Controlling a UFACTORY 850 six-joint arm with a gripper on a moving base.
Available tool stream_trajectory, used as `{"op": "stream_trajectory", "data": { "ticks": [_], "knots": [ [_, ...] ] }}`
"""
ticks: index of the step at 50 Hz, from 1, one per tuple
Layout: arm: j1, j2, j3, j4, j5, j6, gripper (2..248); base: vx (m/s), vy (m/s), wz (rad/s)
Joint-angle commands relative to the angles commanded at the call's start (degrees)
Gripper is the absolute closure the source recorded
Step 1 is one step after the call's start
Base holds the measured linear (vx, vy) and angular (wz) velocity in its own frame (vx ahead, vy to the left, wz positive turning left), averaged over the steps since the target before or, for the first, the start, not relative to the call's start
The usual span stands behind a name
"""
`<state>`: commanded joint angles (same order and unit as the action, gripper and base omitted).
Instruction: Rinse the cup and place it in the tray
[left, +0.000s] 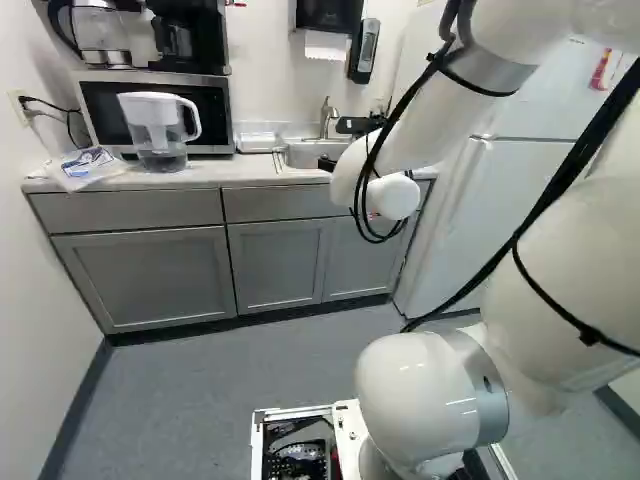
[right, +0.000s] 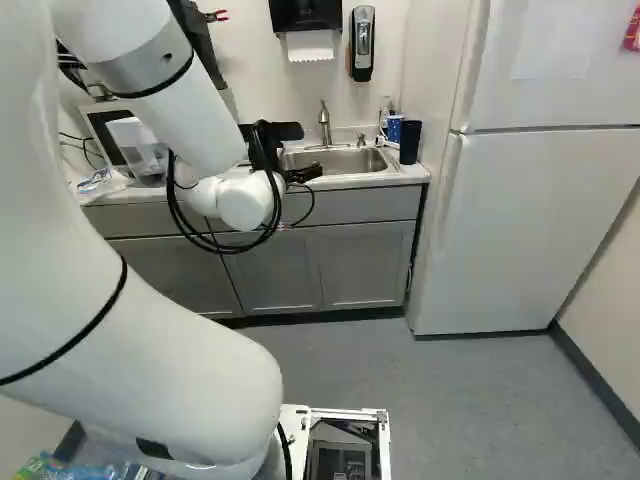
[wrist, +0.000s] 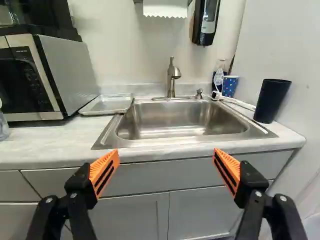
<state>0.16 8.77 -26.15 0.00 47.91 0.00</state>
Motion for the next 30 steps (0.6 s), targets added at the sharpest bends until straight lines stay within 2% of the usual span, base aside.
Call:
{"op": "stream_trajectory", "data": {
  "ticks": [30],
  "knots": [
    [-0.01, -1.53, -5.33, 0.00, -3.24, 0.00, 3, 0.000, 0.000, 0.000]
  ]
}}
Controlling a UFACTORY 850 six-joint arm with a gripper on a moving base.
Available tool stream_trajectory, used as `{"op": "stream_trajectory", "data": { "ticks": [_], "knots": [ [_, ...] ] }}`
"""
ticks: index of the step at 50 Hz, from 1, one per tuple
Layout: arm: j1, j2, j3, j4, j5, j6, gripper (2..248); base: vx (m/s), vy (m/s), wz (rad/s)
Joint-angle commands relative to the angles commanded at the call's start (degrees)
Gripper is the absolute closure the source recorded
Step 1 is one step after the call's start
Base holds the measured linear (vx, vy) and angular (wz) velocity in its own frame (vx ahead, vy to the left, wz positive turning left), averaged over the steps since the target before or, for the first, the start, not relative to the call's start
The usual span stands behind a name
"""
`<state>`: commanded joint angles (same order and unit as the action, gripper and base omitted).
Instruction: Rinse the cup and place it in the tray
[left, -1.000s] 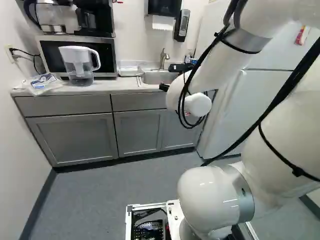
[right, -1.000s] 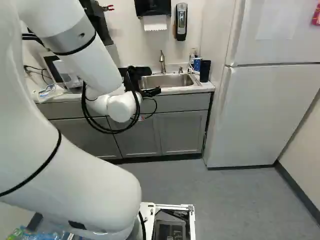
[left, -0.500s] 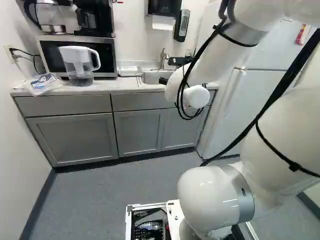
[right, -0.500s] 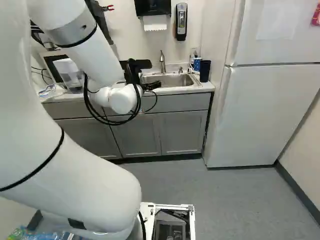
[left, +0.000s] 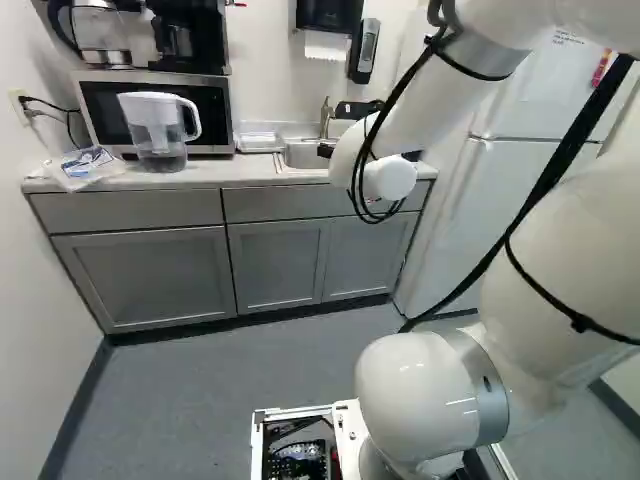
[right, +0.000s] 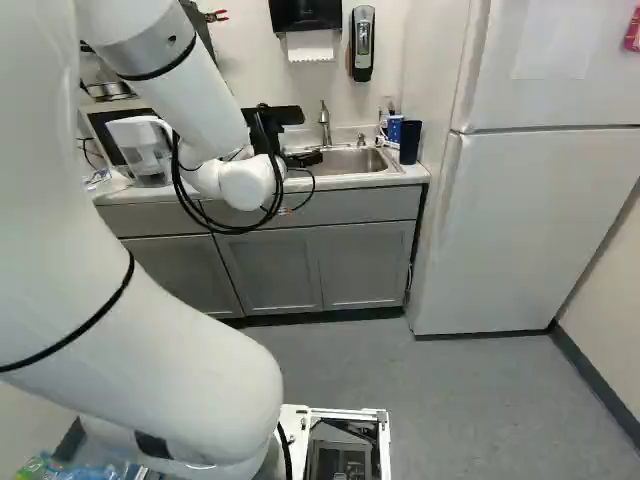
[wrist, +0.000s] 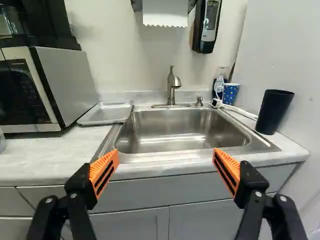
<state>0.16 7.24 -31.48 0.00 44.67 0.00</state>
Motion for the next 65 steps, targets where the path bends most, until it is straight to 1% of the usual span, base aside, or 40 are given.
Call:
{"op": "stream_trajectory", "data": {
  "ticks": [65],
  "knots": [
    [0.00, 2.58, -5.81, 0.00, -11.26, 0.00, 3, 0.000, 0.000, 0.000]
  ]
}}
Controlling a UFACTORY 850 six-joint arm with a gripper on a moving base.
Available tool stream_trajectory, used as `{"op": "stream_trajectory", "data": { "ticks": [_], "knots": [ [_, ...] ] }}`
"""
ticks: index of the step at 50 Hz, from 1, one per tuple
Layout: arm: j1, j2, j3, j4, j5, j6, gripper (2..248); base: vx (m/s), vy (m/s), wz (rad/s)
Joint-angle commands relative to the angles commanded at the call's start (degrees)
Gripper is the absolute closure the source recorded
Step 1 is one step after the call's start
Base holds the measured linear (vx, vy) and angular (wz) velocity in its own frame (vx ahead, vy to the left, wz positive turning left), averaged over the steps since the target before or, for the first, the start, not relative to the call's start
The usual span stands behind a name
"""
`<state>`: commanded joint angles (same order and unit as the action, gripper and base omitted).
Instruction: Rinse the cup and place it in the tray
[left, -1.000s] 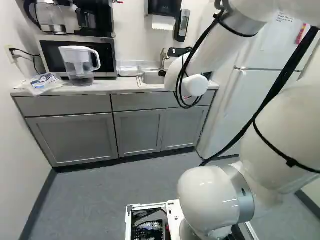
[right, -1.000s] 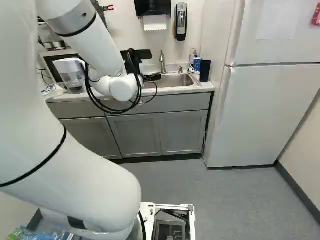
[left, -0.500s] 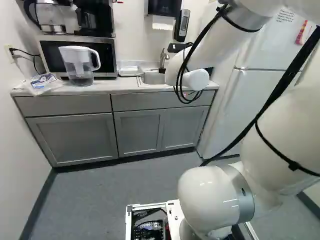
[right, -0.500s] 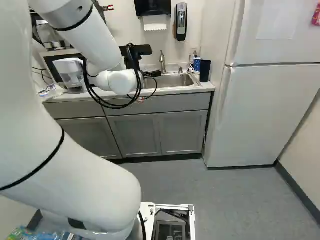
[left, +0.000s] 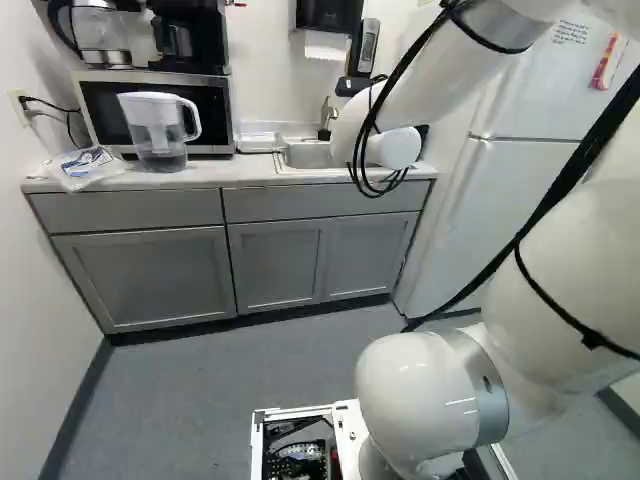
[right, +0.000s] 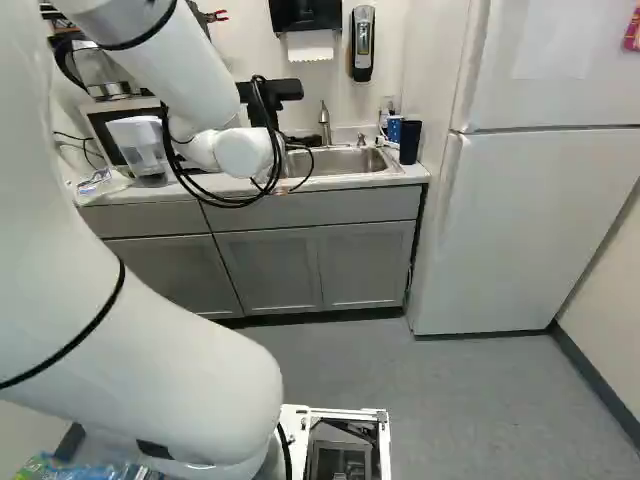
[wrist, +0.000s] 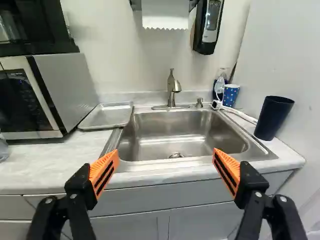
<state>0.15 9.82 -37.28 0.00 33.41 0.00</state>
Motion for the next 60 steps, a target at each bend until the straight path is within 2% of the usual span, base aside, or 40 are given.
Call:
{"op": "stream_trajectory", "data": {
  "ticks": [60],
  "knots": [
    [0.00, 1.63, -5.83, 0.00, -5.01, 0.00, 3, 0.000, 0.000, 0.000]
  ]
}}
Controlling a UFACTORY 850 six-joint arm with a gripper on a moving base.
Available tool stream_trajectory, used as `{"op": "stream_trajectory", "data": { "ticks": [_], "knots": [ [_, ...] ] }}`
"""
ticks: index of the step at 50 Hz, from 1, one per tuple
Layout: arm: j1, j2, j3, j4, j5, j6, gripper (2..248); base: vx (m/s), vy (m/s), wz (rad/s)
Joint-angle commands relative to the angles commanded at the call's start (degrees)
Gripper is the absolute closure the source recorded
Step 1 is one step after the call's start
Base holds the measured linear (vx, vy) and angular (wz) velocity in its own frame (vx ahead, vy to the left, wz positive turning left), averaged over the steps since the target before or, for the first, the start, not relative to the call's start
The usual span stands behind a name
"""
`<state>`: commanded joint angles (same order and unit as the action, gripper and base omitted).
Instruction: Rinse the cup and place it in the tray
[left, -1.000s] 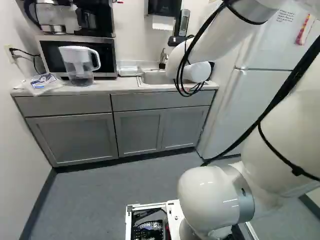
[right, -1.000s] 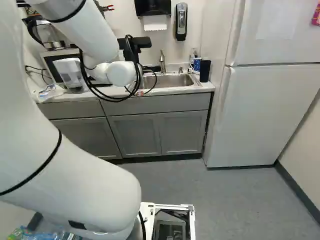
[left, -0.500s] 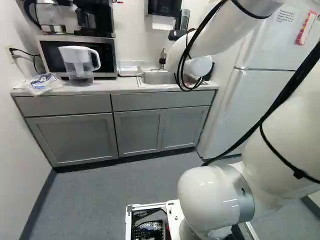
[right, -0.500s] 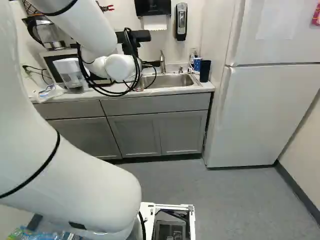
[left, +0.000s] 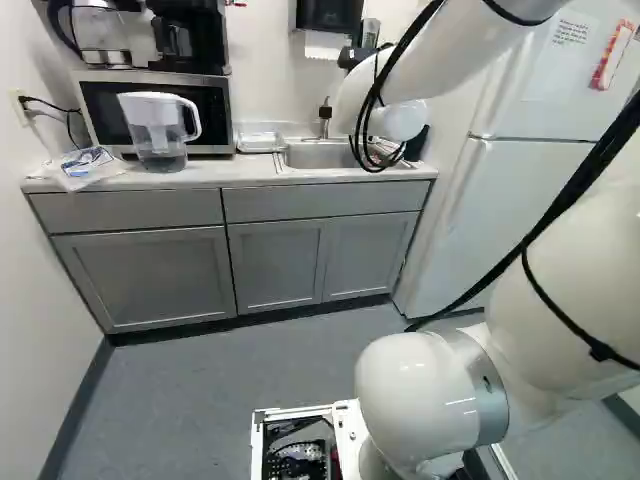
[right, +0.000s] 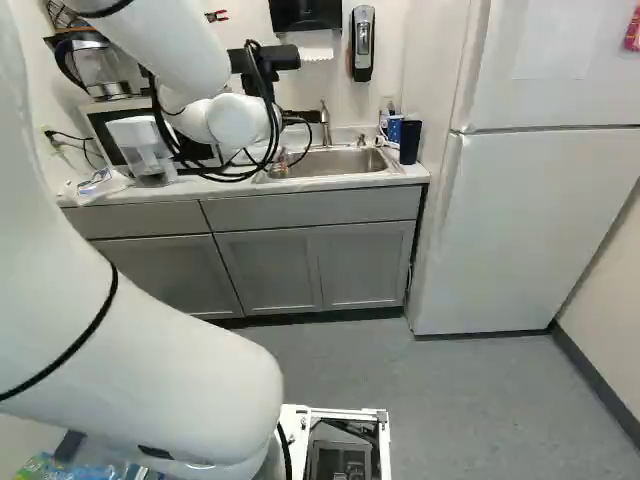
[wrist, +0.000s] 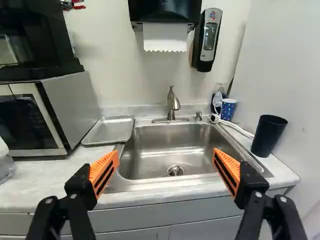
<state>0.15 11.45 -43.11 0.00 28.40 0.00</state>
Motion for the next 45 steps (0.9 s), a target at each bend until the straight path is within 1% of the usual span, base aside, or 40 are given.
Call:
{"op": "stream_trajectory", "data": {
  "ticks": [19, 45],
  "knots": [
    [0.00, 0.21, -2.09, 0.00, -1.20, 0.00, 3, 0.000, 0.000, 0.000],
    [0.00, 0.29, -5.10, 0.00, -4.09, 0.00, 3, 0.000, 0.000, 0.000]
  ]
}}
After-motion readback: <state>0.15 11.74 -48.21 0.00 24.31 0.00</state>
